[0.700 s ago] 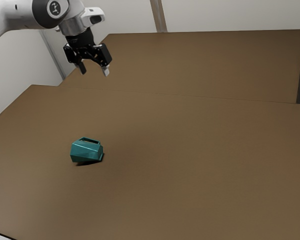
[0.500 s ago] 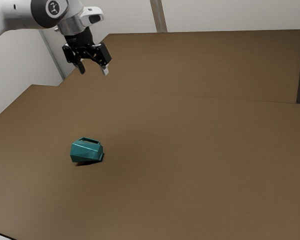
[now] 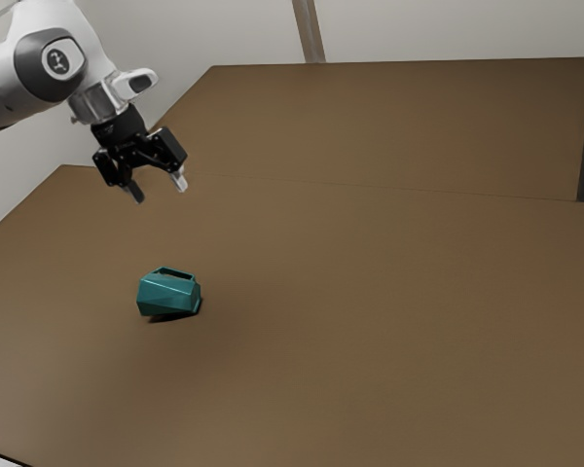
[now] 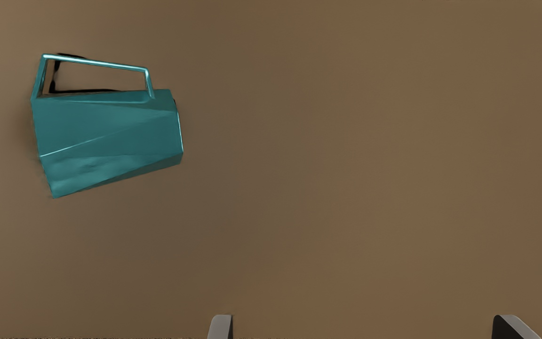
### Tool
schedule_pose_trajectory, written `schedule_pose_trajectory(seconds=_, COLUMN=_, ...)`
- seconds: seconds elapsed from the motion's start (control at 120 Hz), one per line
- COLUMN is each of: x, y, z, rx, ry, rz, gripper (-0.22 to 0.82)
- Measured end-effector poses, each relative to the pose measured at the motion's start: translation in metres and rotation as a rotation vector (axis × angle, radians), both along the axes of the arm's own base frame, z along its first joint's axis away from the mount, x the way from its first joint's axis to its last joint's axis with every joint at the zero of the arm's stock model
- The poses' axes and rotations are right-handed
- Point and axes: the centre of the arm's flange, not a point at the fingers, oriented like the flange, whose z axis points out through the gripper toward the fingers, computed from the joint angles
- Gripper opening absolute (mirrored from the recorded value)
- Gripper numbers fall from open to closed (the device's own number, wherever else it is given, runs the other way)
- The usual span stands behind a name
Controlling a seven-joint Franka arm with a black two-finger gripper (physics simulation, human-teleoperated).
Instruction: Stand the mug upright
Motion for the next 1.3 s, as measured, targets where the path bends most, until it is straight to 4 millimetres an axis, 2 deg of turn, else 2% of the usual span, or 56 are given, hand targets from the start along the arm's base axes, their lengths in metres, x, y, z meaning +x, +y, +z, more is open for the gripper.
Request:
schedule_pose_trajectory(seconds=0.142, x=-0.010, y=0.061, z=-0.030, rx=-0.081, ry=0.006, rz=0.047, gripper=0.60)
schedule_pose_trajectory(seconds=0.35, x=-0.022, y=0.136, z=-0.081, rx=-0.177, ry=-0.001, rz=0.021, gripper=0.60)
schedule_pose_trajectory(seconds=0.5, x=-0.043, y=0.180, z=-0.117, rx=-0.261, ry=-0.021, rz=0.003, gripper=0.60)
schedule_pose_trajectory(seconds=0.633, x=-0.064, y=0.208, z=-0.144, rx=-0.316, ry=-0.059, rz=-0.009, gripper=0.60)
schedule_pose_trajectory(seconds=0.717, x=-0.061, y=0.210, z=-0.165, rx=-0.360, ry=-0.081, rz=-0.034, gripper=0.60)
schedule_pose_trajectory(seconds=0.825, x=-0.033, y=0.172, z=-0.185, rx=-0.431, ry=-0.114, rz=-0.131, gripper=0.60)
schedule_pose_trajectory(seconds=0.883, x=-0.025, y=0.164, z=-0.195, rx=-0.470, ry=-0.136, rz=-0.147, gripper=0.60)
schedule_pose_trajectory(seconds=1.083, x=-0.019, y=0.175, z=-0.220, rx=-0.533, ry=-0.212, rz=-0.139, gripper=0.60)
schedule_pose_trajectory(seconds=1.217, x=-0.026, y=0.199, z=-0.220, rx=-0.533, ry=-0.260, rz=-0.126, gripper=0.60)
schedule_pose_trajectory(seconds=1.3, x=-0.029, y=0.207, z=-0.224, rx=-0.537, ry=-0.272, rz=-0.131, gripper=0.60)
